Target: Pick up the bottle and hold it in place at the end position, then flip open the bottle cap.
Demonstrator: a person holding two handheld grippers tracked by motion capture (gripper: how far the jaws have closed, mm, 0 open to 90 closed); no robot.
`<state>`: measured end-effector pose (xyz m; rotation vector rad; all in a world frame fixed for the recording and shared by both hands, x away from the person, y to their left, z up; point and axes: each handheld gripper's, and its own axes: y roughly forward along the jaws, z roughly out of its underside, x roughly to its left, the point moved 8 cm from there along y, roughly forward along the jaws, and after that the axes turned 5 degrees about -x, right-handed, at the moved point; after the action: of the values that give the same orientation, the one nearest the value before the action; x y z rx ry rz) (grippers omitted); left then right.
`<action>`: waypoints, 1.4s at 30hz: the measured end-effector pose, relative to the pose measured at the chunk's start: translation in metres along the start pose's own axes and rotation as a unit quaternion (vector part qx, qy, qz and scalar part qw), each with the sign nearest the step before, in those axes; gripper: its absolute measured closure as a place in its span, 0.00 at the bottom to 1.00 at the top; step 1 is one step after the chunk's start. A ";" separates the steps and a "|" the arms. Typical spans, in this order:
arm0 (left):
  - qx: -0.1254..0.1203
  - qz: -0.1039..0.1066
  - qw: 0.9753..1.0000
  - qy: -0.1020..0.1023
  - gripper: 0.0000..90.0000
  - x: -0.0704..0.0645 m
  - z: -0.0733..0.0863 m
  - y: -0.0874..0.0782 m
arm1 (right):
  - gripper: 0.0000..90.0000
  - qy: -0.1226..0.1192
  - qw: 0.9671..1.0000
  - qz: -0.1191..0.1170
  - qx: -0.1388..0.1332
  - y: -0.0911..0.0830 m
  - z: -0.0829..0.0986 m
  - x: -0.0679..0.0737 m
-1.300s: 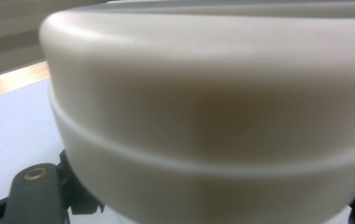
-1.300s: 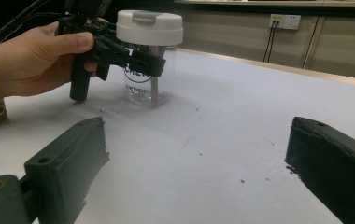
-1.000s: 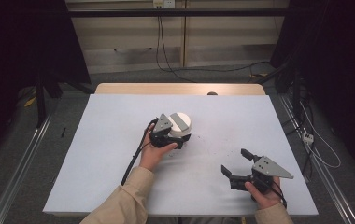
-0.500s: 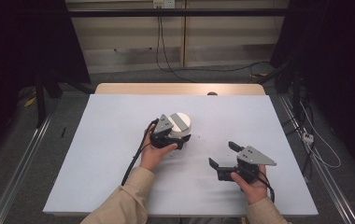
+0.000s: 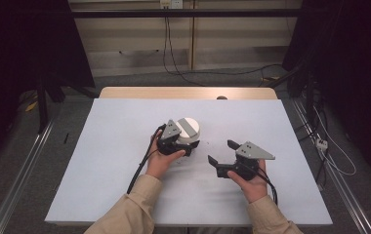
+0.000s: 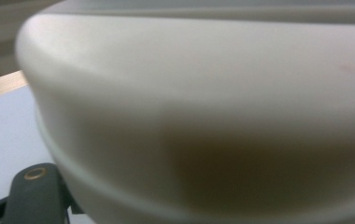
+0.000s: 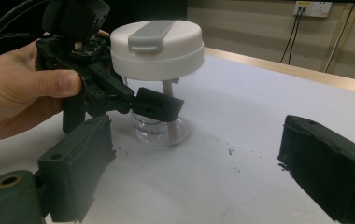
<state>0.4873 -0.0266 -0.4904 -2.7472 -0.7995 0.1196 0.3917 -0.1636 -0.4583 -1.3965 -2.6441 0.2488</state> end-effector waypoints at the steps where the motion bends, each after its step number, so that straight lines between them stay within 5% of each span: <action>1: 0.000 0.000 1.000 0.000 0.21 0.000 0.000 0.000 | 0.11 -0.001 1.000 0.001 0.002 0.002 -0.001 0.000; 20: 0.003 -0.005 1.000 0.009 0.21 0.002 0.000 0.000 | 0.19 0.002 1.000 -0.017 0.014 0.024 -0.015 0.005; 28: 0.002 0.000 1.000 0.000 0.21 0.000 0.000 0.000 | 0.30 0.000 0.999 -0.024 0.023 0.029 -0.015 0.006; 42: 0.006 -0.007 1.000 0.013 0.21 0.001 0.001 0.000 | 0.97 -0.009 0.997 -0.070 0.041 0.032 -0.016 0.020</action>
<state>0.4883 -0.0256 -0.4908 -2.7257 -0.8097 0.0854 0.4095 -0.1284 -0.4485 -1.1833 -2.6985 0.3504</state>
